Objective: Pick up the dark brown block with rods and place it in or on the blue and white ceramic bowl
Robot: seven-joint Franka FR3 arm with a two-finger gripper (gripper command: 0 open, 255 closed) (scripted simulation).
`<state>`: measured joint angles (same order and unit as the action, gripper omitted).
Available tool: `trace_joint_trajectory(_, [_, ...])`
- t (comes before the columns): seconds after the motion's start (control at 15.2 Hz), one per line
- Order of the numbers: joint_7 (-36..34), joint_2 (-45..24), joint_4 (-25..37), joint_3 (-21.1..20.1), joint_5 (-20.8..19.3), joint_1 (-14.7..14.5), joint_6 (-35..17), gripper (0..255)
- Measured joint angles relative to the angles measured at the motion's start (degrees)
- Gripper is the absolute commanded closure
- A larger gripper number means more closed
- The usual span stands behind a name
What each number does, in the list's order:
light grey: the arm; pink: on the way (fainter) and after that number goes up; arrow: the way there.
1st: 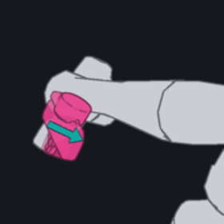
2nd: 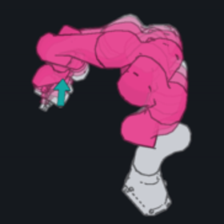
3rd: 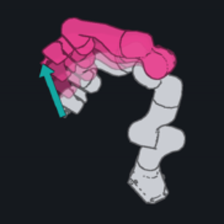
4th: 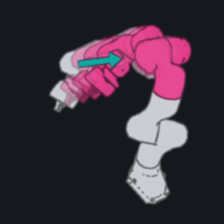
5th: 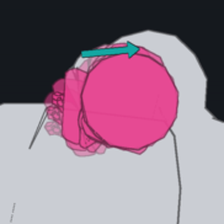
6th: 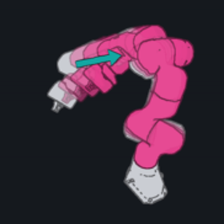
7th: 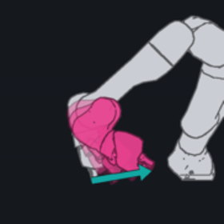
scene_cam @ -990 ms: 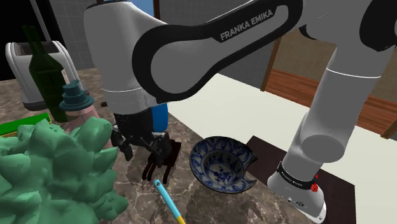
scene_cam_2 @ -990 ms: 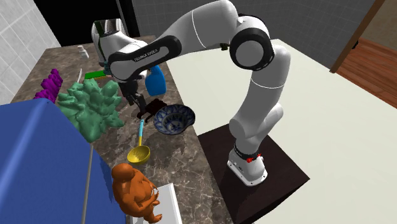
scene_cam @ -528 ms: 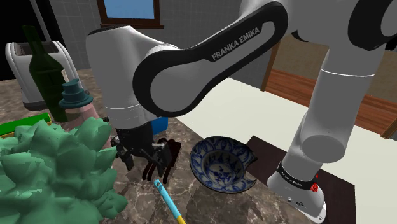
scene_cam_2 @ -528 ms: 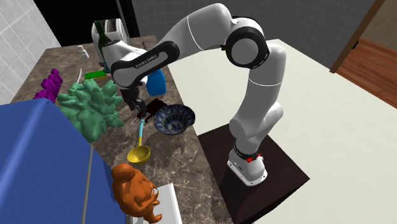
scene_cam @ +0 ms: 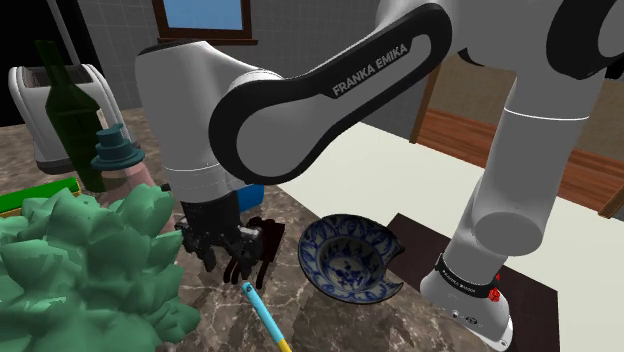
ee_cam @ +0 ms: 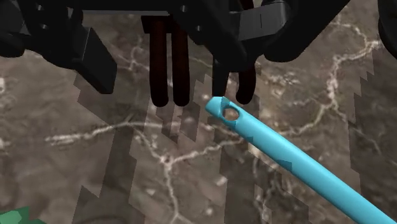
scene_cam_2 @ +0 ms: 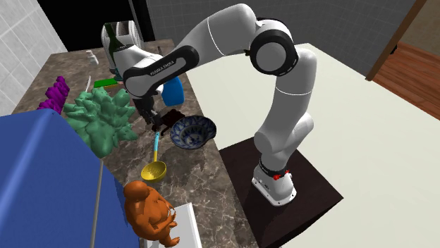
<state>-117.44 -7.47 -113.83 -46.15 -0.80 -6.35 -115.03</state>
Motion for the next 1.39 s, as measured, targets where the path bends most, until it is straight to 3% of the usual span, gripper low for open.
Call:
trace_joint_trajectory(0.66, [0.32,0.24,-0.13,-0.05,0.32,0.09,0.29,255])
trace_joint_trajectory(1.39, [1.50,3.25,5.26,-0.29,2.63,0.67,8.08,255])
